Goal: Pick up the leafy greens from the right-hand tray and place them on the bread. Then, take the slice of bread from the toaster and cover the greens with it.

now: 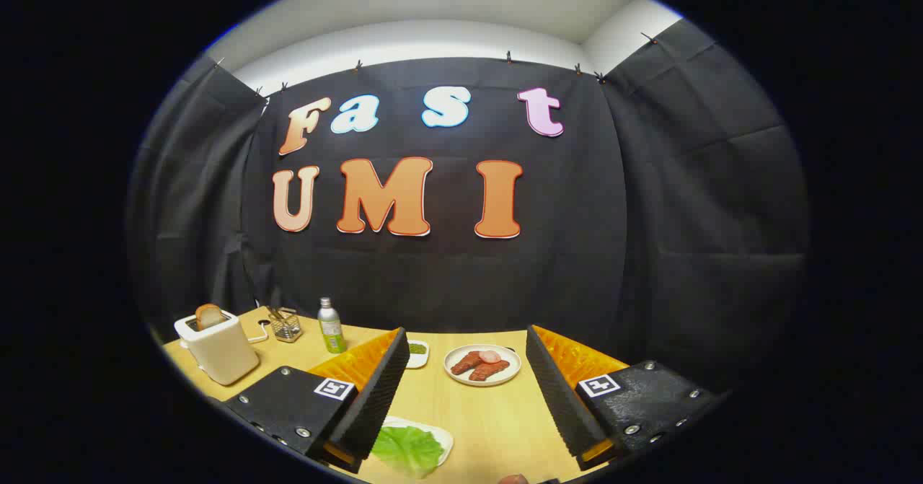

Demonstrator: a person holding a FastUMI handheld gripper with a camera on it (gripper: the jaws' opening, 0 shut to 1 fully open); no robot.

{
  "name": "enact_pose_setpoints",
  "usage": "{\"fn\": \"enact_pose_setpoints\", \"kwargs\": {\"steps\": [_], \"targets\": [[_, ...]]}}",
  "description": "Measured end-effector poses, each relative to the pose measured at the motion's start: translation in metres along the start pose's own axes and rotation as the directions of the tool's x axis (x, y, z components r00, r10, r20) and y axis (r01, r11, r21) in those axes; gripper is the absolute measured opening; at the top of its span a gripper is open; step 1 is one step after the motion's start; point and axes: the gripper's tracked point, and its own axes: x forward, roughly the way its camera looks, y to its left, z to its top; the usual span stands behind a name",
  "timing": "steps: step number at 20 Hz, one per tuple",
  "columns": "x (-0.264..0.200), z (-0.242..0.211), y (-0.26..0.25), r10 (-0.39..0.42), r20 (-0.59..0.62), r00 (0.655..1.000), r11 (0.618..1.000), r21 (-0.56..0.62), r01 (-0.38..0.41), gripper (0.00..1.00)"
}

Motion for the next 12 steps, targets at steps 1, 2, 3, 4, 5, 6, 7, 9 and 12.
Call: {"fn": "enact_pose_setpoints", "kwargs": {"steps": [1, 2, 3, 4, 5, 6, 7, 9, 12], "targets": [[-0.01, 0.003, 0.01, -0.013, 0.0, 1.0, 1.0, -0.004, 0.013, 0.97], [-0.019, 0.007, 0.022, -0.029, 0.005, 1.0, 1.0, 0.0, 0.029, 0.97], [-0.027, 0.01, 0.032, -0.042, 0.004, 0.999, 0.999, 0.01, 0.042, 0.97], [-0.034, 0.009, 0.041, -0.052, 0.002, 0.999, 0.998, 0.018, 0.052, 0.97], [-0.037, 0.011, 0.049, -0.06, 0.003, 0.998, 0.998, 0.027, 0.06, 0.97], [-0.041, 0.012, 0.056, -0.062, 0.0, 0.998, 0.997, 0.042, 0.062, 0.97], [-0.044, 0.012, 0.063, -0.059, -0.008, 0.998, 0.997, 0.059, 0.059, 0.97], [-0.048, 0.015, 0.067, -0.076, -0.017, 0.997, 0.995, 0.068, 0.077, 0.97], [-0.054, 0.018, 0.069, -0.098, -0.021, 0.995, 0.993, 0.063, 0.099, 0.97]]}}
